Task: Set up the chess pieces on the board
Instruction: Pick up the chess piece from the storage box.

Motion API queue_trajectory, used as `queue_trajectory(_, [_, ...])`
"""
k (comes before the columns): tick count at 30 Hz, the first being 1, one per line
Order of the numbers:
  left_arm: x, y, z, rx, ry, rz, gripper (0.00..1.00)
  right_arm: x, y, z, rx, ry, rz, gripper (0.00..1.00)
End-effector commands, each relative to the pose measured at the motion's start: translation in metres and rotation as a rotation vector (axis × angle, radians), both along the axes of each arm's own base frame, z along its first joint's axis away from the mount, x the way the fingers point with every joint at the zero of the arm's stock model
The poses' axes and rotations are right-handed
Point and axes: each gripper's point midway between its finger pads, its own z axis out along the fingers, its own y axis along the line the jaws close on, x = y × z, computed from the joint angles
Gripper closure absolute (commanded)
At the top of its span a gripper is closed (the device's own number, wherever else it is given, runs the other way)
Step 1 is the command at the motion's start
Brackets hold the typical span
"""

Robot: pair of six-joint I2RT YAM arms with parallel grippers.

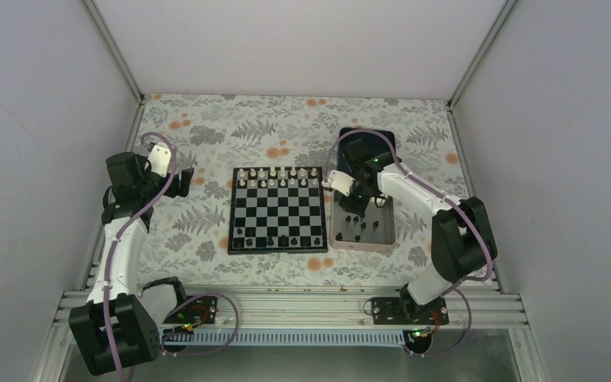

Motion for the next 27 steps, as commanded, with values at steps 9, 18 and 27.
queue_trajectory(9, [0.0, -0.002, 0.005, -0.005, -0.02, -0.013, 0.0, -0.01, 0.002, -0.037, 0.0, 0.095, 0.004, 0.58])
queue_trajectory(18, [0.0, -0.001, 0.004, -0.006, -0.019, -0.013, 0.0, -0.018, -0.005, -0.057, -0.036, 0.138, -0.003, 0.59])
queue_trajectory(27, [0.0, -0.002, 0.003, -0.006, -0.017, -0.012, 0.0, -0.017, -0.008, -0.062, -0.041, 0.145, -0.01, 0.7])
